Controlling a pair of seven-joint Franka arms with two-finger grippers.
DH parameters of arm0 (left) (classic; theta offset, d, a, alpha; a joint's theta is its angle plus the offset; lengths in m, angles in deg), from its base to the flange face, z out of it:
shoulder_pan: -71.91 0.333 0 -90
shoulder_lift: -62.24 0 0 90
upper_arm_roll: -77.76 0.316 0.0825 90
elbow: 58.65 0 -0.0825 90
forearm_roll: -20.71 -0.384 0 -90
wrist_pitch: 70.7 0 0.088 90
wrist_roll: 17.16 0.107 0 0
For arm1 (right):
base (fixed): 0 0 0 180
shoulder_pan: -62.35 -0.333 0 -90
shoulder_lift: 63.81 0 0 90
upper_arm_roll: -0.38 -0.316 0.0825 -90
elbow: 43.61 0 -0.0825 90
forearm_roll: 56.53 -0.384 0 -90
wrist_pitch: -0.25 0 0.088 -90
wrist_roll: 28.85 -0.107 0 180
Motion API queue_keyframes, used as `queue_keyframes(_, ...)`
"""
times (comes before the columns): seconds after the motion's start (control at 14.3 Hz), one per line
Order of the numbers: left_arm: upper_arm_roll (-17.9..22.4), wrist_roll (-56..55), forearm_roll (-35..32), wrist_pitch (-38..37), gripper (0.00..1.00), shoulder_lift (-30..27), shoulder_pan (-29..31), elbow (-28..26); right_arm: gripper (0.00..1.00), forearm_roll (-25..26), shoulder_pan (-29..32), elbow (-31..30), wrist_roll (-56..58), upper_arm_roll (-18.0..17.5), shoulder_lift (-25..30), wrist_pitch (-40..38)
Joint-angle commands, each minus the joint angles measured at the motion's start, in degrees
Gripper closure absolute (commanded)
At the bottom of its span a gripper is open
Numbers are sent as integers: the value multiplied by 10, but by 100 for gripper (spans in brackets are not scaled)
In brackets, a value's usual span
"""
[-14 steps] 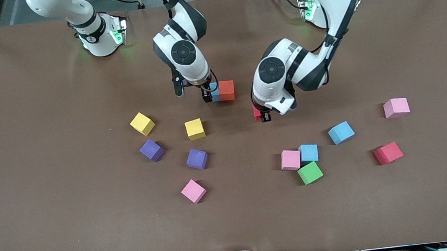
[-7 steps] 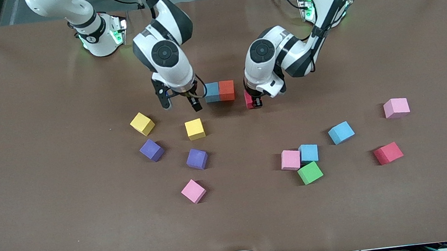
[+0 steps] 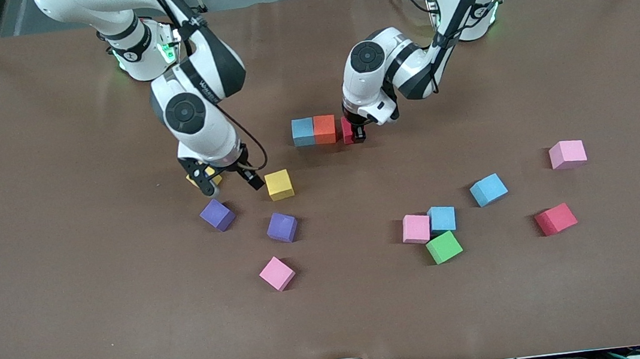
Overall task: Arrange 11 blocks into digit 3
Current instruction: 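Open the right gripper off the blue block and reach the yellow block, then grasp the yellow block with the right gripper while the left gripper withdraws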
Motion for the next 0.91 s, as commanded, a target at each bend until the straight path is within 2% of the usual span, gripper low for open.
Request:
queue_keyframes(0.0, 1, -11, 5, 26, 84, -4, -7, -12, 0, 27, 20, 34, 37, -7, -7, -6)
queue_keyframes(0.14, 1, -10, 5, 39, 84, 0, -13, -10, 0, 54, 16, 44, 41, -8, -29, 3)
queue_keyframes(0.35, 1, -8, -9, 40, 84, 1, -13, -9, 0, 55, 5, 63, 47, -10, -61, 27)
queue_keyframes(0.63, 1, -8, -24, 40, 83, 6, -14, -8, 0, 45, -16, 100, 47, -13, -90, 21)
queue_keyframes(0.84, 1, -5, -24, 40, 82, 9, -15, -5, 0, 46, -22, 99, -90, -13, -109, 27)
